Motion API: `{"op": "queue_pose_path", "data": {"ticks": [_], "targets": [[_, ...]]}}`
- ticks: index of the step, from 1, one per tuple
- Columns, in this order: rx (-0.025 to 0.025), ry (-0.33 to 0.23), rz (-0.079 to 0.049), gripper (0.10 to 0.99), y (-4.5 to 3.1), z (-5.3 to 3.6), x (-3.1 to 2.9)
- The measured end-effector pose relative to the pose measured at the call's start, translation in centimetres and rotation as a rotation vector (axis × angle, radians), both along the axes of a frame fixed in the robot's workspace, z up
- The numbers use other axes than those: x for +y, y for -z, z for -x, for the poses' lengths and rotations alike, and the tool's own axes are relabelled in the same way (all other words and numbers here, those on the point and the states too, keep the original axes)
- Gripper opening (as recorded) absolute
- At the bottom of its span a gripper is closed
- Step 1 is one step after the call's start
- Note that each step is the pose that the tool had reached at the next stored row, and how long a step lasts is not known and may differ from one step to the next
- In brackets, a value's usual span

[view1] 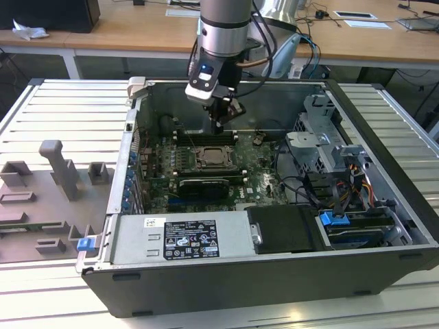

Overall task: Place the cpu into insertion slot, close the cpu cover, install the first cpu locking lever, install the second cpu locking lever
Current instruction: 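Install the first cpu locking lever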

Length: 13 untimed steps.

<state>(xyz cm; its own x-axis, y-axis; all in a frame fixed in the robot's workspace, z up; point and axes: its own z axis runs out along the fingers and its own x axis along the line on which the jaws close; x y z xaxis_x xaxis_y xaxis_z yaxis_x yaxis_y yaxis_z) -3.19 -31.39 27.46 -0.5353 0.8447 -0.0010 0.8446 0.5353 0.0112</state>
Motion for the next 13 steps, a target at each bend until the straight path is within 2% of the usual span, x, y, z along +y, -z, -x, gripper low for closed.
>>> {"op": "queue_pose_path", "data": {"ticks": [13], "targets": [[0.0000,-0.095,0.000,0.106,0.00,0.00,0.00]]}}
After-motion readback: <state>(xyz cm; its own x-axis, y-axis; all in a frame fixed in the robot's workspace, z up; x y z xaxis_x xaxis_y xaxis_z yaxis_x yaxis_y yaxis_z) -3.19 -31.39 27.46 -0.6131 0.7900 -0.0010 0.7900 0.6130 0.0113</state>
